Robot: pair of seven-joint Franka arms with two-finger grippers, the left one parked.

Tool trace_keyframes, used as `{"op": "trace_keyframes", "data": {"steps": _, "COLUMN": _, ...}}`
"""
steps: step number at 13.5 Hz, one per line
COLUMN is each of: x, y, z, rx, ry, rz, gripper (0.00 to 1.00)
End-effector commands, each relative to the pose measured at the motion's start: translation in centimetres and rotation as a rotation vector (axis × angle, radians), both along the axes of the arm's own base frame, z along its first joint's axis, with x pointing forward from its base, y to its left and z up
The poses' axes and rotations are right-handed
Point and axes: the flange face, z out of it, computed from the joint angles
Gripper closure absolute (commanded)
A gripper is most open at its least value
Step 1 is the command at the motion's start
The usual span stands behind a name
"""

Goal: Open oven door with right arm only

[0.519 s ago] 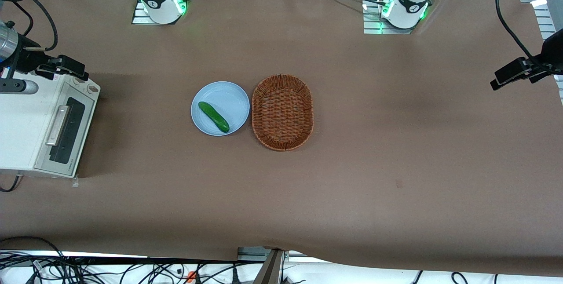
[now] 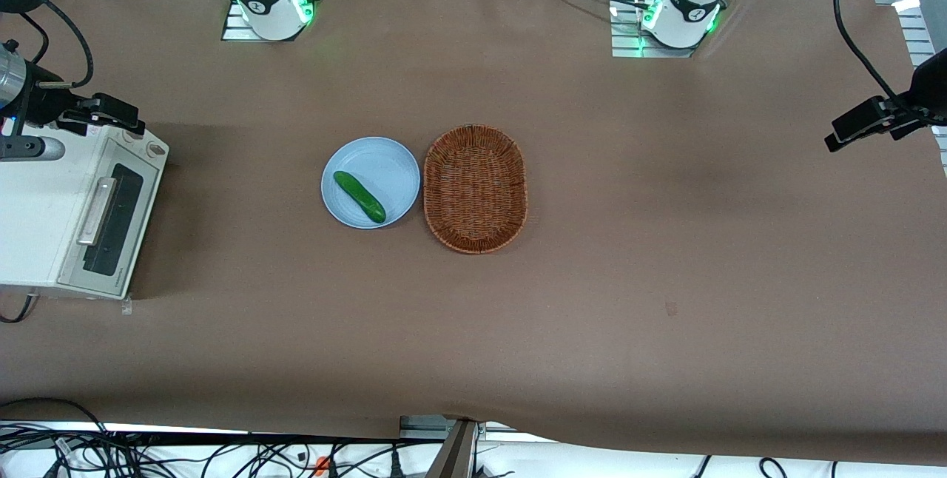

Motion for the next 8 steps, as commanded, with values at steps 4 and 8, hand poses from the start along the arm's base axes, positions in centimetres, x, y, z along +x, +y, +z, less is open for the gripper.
{"op": "trace_keyframes", "data": {"steps": 4, "x": -0.30, "y": -0.47, "z": 0.15, "rx": -0.010, "ry": 0.017, "rz": 0.002, "gripper": 0.00}}
{"op": "trace_keyframes", "data": {"steps": 8, "x": 0.23, "y": -0.30, "z": -0.08, "rx": -0.011, "ry": 0.019, "rz": 0.011, "gripper": 0.00}}
